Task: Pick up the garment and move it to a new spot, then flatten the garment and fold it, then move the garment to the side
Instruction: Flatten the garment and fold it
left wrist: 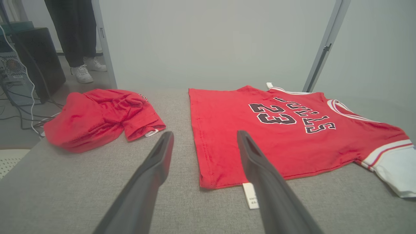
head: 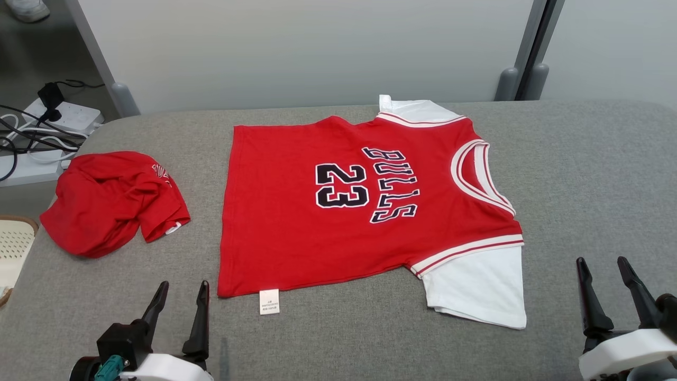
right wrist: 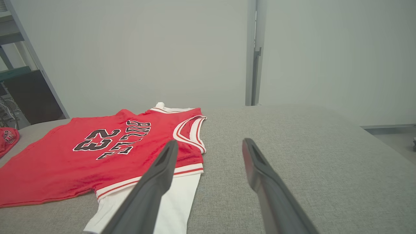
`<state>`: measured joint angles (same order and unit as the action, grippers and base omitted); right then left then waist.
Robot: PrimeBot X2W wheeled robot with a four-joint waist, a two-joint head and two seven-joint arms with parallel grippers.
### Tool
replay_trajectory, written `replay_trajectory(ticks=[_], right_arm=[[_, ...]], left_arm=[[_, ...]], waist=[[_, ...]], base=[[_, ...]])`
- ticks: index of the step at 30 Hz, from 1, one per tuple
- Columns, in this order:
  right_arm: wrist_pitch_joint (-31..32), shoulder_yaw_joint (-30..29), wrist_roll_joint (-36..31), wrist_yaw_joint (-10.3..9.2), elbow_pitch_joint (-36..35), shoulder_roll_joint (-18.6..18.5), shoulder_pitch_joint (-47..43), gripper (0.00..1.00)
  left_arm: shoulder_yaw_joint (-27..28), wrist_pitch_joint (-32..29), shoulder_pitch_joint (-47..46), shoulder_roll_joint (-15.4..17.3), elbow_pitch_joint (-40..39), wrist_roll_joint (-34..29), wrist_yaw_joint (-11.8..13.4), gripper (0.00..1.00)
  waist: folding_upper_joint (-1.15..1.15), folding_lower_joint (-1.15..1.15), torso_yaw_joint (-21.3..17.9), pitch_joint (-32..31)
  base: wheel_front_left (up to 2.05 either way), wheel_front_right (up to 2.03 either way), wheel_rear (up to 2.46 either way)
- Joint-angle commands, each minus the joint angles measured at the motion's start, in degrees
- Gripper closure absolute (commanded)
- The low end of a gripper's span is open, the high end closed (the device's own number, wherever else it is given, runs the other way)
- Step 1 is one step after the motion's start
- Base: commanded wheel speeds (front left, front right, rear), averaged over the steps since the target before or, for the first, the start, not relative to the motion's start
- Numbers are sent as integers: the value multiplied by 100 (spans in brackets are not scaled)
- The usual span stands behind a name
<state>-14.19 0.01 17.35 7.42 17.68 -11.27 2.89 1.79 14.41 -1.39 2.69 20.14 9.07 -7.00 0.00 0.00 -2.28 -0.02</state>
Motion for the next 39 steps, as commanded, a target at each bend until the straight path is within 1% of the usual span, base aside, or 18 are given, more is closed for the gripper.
replay_trajectory(ticks=[1,4,11,15,19,24,31,35,36,37,38,39], right_arm=[[-80,134,-9,7,-69,-118,92,0],[-80,311,14,7,165,-97,68,0],[125,973,326,7,979,-48,73,0],[217,1192,471,7,1353,1,215,0],[209,1219,670,7,1710,123,451,0],[142,1301,754,7,2028,175,706,0],[52,1184,818,7,2657,280,1020,0],[16,1148,870,7,2884,365,1165,0],[7,1146,895,7,2924,381,1196,17],[-2,1155,903,7,2959,390,1226,47],[-6,1172,909,7,3005,399,1251,66],[-8,1191,908,7,3061,403,1271,89]], left_arm=[[143,59,-176,47,-147,-51,-21,0],[88,59,-175,37,-130,-44,-29,0],[-91,59,-159,24,-30,2,-40,0],[-138,59,-177,22,44,15,-44,0],[-223,59,-255,22,68,-1,-46,0],[-381,59,-332,23,102,27,-47,0],[-497,59,-403,89,103,87,-47,0],[-510,59,-428,116,88,105,-48,0],[-510,59,-437,121,81,105,-48,0],[-510,59,-447,125,75,105,-48,0],[-511,59,-458,127,69,104,-48,0],[-515,59,-472,128,64,104,-48,0]], waist=[[0,0,0,15],[0,0,12,34],[0,0,72,71],[0,0,100,150],[0,0,167,249],[0,0,257,358],[0,0,388,457],[0,0,411,508],[0,0,411,523],[0,0,408,537],[0,0,403,548],[0,0,397,562]], base=[[0,0,0],[0,0,0],[0,0,0],[0,0,0],[0,0,0],[0,0,0],[0,0,0],[0,0,0],[0,0,0],[0,0,0],[0,0,0],[0,0,0]])
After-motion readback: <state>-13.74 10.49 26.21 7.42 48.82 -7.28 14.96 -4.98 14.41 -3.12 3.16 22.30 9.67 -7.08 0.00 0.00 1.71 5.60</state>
